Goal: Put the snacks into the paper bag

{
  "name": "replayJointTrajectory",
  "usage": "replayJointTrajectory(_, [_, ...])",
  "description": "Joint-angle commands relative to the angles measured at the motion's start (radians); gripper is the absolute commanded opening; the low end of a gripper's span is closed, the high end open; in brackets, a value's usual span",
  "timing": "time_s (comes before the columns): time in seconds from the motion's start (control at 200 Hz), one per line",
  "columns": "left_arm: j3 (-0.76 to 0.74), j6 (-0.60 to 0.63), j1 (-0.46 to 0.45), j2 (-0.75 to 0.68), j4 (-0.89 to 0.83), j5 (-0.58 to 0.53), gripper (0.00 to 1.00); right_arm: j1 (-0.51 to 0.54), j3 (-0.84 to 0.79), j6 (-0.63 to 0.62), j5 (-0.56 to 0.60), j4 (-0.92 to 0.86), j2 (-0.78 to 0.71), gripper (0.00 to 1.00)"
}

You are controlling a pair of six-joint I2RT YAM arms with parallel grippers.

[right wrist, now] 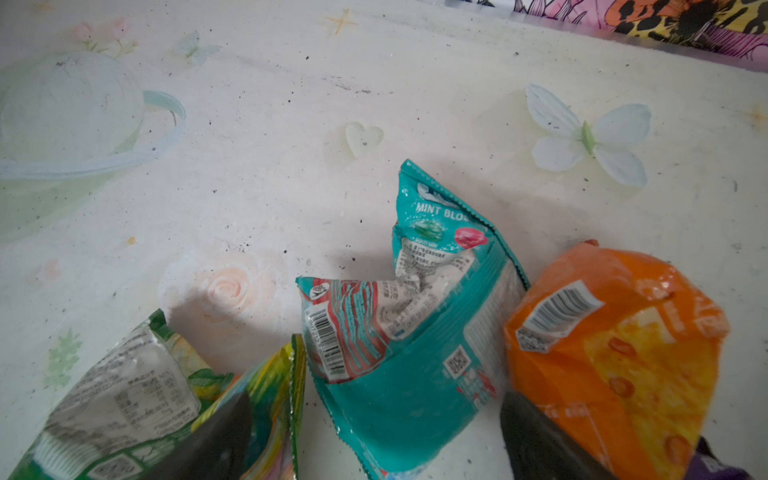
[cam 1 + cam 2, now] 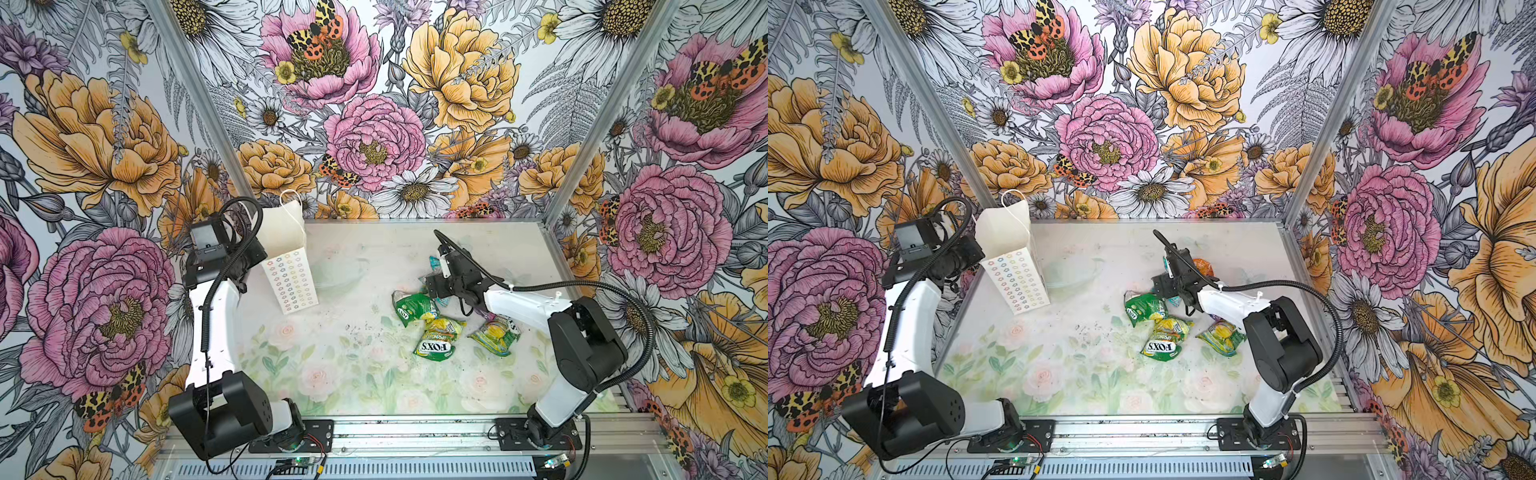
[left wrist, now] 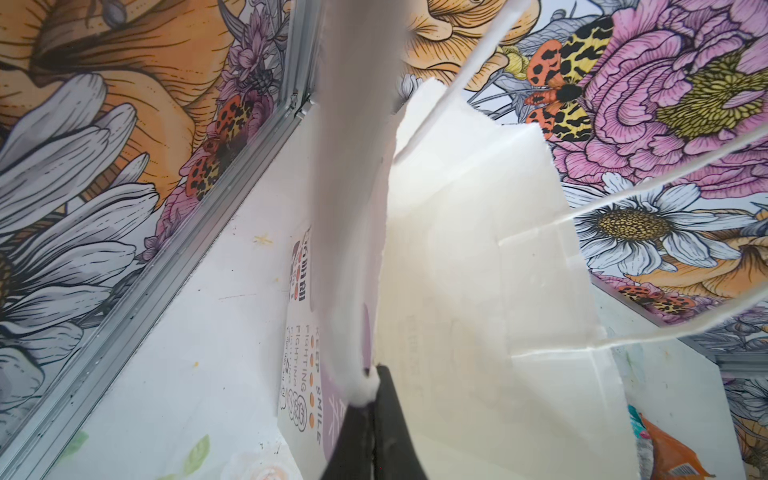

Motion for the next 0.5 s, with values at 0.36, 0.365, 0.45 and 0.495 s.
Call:
replayJointTrajectory(0.36, [-0.031, -0.139, -0.144, 0.001, 0.172, 0.060, 0.00, 0.009, -0.069, 0.001, 0.083, 0.001, -0.072, 0.95])
replayJointTrajectory(0.365, [-0.031, -0.141, -0.146, 0.001, 0.173, 0.059, 0.00, 0.009, -0.071, 0.001, 0.084, 0.001, -0.073, 0.95])
replayJointTrajectory(0.45, [-0.018, -0.149, -0.180, 0.024, 0.175, 0.066, 0.00, 0.007, -0.074, 0.001, 0.088, 0.002, -0.083, 0.95])
replayJointTrajectory(0.495, [-0.011, -0.154, -0.200, 0.035, 0.178, 0.065, 0.00, 0.007, -0.076, 0.001, 0.090, 0.002, -0.089, 0.95])
